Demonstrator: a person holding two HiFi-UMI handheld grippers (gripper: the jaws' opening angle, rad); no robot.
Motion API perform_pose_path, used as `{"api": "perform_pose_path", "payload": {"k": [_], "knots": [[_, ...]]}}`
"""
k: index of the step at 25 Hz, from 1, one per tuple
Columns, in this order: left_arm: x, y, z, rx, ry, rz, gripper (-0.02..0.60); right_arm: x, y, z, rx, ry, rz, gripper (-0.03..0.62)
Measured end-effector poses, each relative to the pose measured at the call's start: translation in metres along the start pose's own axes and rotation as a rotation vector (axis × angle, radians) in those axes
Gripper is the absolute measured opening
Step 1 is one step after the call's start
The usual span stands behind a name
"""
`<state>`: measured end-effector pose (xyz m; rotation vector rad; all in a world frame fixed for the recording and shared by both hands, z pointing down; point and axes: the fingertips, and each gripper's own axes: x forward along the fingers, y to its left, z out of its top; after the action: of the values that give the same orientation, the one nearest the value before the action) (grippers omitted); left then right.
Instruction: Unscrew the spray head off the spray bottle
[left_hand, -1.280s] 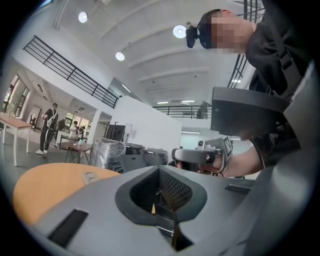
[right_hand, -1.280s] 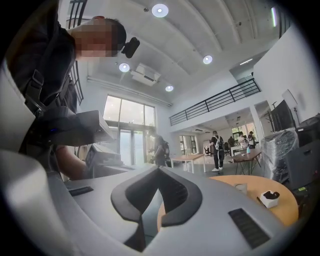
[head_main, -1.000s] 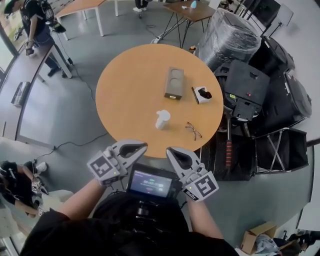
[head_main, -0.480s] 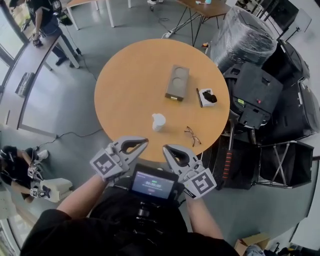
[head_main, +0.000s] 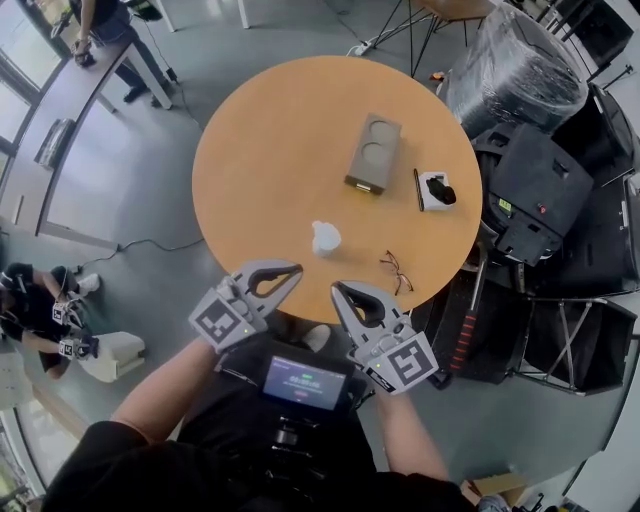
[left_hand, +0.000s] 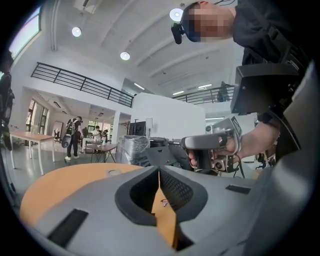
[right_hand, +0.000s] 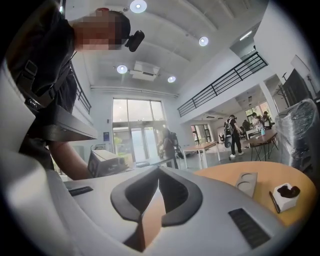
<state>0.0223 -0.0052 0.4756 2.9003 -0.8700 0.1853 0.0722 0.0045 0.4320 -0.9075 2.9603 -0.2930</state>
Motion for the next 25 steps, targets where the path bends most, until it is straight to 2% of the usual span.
{"api": "perform_pose_path", "payload": {"k": [7,13,21,25], "knots": [[0.02,0.042,-0.069,-0.004,0.026,0.029,0.012,0.036,-0.026,-0.061,0.034,0.041,-0.02,0.028],[0.04,0.068,-0.133,-0.013,0.063,0.066,0.089,0.053,-0.051,-0.111,0.051,0.048,-0.029,0.032],[0.068,0.086,-0.214,-0.036,0.098,0.083,0.135,0.062,-0.076,-0.169,0.057,0.057,-0.054,0.035],[0.084,0.086,-0.24,-0.031,0.107,0.087,0.164,0.061,-0.089,-0.189,0.072,0.055,-0.07,0.037]]}}
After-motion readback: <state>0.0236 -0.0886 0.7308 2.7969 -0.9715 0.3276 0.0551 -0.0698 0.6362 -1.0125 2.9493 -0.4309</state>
